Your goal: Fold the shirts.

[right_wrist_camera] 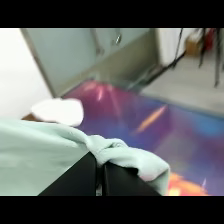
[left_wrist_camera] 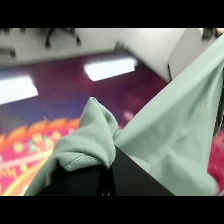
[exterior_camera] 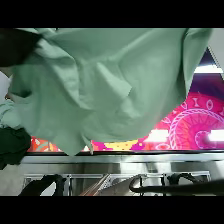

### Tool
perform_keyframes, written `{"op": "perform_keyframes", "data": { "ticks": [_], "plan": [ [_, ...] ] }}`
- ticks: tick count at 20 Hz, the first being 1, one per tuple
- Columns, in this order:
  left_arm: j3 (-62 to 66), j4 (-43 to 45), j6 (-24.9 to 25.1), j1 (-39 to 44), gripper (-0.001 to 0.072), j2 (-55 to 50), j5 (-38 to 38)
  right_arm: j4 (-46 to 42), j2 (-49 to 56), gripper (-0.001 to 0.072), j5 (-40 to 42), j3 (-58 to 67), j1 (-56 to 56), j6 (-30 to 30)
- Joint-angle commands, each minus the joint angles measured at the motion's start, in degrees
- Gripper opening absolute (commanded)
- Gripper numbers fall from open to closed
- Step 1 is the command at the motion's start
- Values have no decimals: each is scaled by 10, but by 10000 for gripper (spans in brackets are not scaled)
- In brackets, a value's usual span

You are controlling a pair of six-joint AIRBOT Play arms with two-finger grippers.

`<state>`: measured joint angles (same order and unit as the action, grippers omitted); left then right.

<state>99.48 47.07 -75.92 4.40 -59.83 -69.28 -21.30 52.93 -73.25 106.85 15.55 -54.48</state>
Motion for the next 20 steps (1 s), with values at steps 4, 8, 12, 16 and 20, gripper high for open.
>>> {"op": "perform_keyframes", "data": {
  "ticks": [4, 8, 12, 16, 20],
  "plan": [
    [-150, -1, 57, 33, 14, -247, 45, -80, 175, 18, 67, -214, -89, 65],
    [-123, -18, 82, 0, 14, -441, 78, -88, 329, 18, 154, -231, -96, 65],
    [18, -94, 73, -36, 22, -538, 0, -74, 348, 181, 179, -225, -91, 65],
    [185, -87, 24, -87, 607, -544, -178, -113, 250, 307, 84, -219, -33, 20],
    [118, 43, 13, -132, 607, -464, -252, -251, 137, 438, -17, -280, 53, -94]
  ]
}}
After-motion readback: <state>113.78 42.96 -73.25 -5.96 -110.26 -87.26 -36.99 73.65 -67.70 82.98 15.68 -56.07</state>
